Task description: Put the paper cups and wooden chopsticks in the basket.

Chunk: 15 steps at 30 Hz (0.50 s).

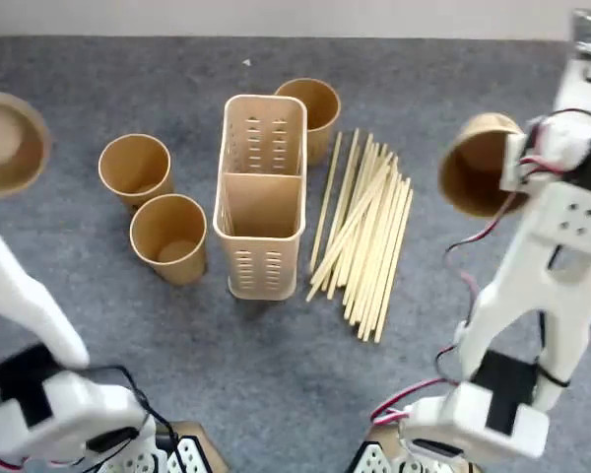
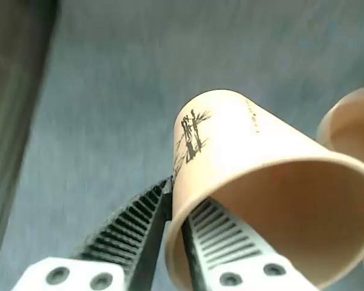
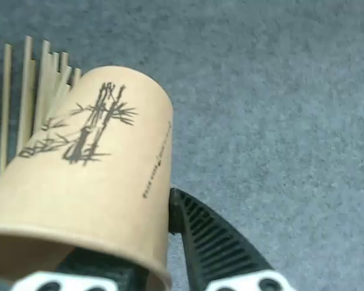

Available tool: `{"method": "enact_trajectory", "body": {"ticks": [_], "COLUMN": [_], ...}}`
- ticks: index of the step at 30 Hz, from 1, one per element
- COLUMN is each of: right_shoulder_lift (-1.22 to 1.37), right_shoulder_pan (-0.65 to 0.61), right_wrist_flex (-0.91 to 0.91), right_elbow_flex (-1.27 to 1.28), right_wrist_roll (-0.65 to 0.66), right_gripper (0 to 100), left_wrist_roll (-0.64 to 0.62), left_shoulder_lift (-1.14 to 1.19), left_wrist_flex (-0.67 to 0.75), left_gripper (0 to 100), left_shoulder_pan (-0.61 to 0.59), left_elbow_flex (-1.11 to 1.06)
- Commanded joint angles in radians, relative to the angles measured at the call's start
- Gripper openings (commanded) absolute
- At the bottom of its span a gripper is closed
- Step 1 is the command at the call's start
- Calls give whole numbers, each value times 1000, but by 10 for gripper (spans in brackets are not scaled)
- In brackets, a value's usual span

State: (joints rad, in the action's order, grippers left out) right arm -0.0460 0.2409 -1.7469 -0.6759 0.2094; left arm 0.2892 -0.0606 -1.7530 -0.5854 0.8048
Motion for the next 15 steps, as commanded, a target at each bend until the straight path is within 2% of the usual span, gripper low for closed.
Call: {"method": "enact_trajectory", "body": {"ticks": [1, 6, 8, 11, 15], "right_shoulder_lift": [-131, -282, -334, -384, -414], "right_shoulder_pan": [-84, -128, -140, -159, -163], "right_wrist_flex": [-12, -12, -12, -7, -4], "right_elbow_flex": [44, 142, 206, 309, 409], "right_wrist_roll": [-38, -32, -23, 28, 57], "right_gripper": [5, 5, 5, 5, 5], "left_wrist_roll": [-195, -367, -416, -462, -468], "left_shoulder_lift": [-134, -185, -173, -110, 12], "left_wrist_flex": [2, 6, 8, 14, 12], "left_gripper": [5, 5, 5, 5, 5], "left_shoulder_pan": [191, 573, 682, 773, 800], "left_elbow_flex": [67, 91, 28, -42, -44]}}
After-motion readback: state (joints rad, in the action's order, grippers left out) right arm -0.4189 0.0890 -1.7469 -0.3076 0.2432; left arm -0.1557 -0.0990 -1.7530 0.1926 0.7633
